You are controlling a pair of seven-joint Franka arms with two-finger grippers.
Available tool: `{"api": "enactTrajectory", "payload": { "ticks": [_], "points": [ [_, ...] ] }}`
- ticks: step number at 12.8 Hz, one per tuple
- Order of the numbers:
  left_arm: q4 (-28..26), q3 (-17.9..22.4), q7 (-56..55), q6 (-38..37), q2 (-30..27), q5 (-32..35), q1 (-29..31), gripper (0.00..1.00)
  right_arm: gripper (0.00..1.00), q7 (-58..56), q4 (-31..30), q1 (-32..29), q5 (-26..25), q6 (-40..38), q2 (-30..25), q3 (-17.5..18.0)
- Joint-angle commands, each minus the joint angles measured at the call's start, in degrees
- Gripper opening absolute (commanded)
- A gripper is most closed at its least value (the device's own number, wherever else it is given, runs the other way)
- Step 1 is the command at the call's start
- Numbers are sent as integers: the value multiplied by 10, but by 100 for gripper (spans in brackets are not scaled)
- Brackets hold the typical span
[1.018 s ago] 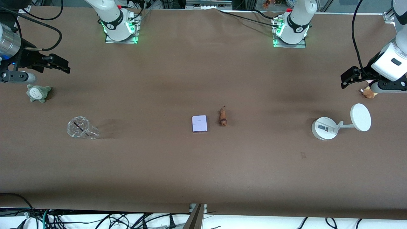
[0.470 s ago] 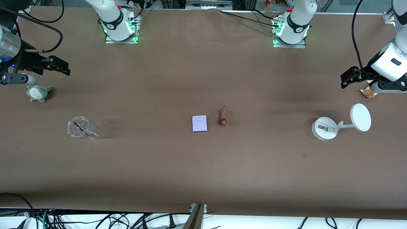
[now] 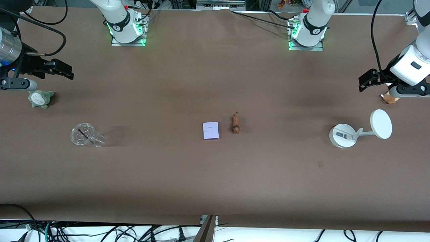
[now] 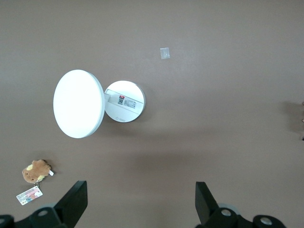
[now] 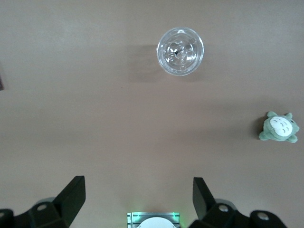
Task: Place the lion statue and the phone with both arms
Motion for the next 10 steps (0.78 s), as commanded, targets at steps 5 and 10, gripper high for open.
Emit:
{"api": "enactTrajectory", "payload": {
  "ticks": [5,10],
  "points": [
    [16,-4,8,-18,6,-9,1,100,100,7,21,3,-16,-15,11,7],
    [16,-5,6,-23,6,-9,1,100,100,9,21,9,-14,-15,12,7]
  ]
}}
